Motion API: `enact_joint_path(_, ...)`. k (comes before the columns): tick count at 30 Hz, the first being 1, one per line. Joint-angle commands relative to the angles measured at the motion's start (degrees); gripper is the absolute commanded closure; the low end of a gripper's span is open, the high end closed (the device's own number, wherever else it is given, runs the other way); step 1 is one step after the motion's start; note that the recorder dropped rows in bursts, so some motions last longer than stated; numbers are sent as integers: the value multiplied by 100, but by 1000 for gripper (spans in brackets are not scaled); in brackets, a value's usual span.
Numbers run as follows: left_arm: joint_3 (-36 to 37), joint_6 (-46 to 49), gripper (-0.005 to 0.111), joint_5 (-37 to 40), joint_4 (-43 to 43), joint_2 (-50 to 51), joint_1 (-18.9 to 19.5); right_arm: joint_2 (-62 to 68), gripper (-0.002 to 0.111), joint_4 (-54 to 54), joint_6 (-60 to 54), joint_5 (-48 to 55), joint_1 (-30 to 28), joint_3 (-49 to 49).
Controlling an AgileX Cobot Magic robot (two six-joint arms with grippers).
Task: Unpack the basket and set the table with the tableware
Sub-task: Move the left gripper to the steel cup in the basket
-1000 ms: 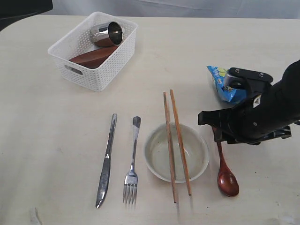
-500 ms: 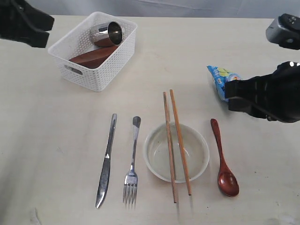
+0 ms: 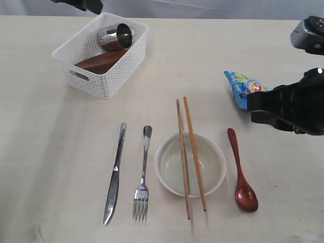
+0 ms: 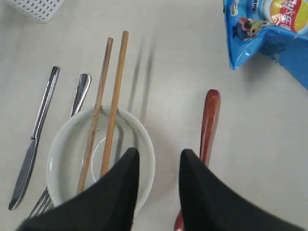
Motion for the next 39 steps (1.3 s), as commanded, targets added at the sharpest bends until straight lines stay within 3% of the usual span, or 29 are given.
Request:
enact_joint_path(1,-748,-552,62,319,522,766,-339,-25,79,-86,-39,140,18,-45)
enact_joint_path(8,-1379,-591,62,145,356,1435,-383,-25,79,-86,-39,441,18,-45)
enact_joint_path(12,-1598,-1450,62,-47,1660,1691,-488,-25,79,-86,-39,494,18,-45)
enact_joint_path(16,-2006,-2316,59,320,2918,2052,-647,-25,79,-86,-54,493,18,-45)
enact_joint_path(25,-2575,-2463,58,467,2694,2697,-693,-25,79,-157,-93,532,18,-45)
enact_joint_path(39,-2692,-2463,58,-86,2922,3097,-693,-25,79,-172,-93,532,18,-45)
